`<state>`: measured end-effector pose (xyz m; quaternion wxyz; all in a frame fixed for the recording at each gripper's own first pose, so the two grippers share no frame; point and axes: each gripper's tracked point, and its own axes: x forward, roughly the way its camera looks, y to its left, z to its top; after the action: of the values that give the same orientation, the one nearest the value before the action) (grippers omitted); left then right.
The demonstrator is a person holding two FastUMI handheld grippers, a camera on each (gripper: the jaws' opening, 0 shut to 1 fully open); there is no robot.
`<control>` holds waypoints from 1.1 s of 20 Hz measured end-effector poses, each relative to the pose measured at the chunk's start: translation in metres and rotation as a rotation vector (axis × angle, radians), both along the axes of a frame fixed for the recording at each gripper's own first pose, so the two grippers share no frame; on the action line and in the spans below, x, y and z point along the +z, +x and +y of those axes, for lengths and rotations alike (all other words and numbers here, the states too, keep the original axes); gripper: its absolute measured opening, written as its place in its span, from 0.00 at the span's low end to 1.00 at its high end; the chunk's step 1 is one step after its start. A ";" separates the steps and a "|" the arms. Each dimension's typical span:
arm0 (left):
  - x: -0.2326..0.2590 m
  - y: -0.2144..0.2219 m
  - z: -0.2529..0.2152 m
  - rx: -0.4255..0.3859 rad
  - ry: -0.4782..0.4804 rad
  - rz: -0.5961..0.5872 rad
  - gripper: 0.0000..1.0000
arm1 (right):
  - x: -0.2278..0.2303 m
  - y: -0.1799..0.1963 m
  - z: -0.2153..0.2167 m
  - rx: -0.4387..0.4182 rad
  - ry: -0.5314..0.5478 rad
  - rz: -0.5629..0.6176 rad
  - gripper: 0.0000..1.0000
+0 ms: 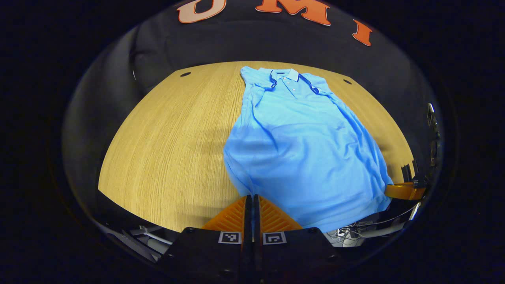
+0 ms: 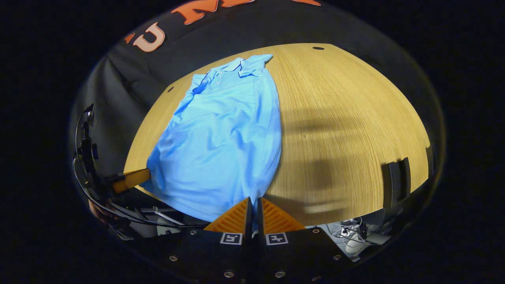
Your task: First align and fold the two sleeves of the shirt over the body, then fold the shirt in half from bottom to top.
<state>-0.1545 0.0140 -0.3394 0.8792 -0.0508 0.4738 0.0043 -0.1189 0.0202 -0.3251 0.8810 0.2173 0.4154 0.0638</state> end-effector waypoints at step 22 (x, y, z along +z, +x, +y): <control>0.102 0.198 0.027 -0.102 -0.098 -0.244 0.06 | 0.150 0.171 -0.056 -0.160 0.091 -0.212 0.07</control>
<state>0.0431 0.0411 -0.2375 0.9259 -0.0699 0.3647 -0.0697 0.0521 -0.0363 -0.1753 0.9115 0.2817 0.2977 0.0348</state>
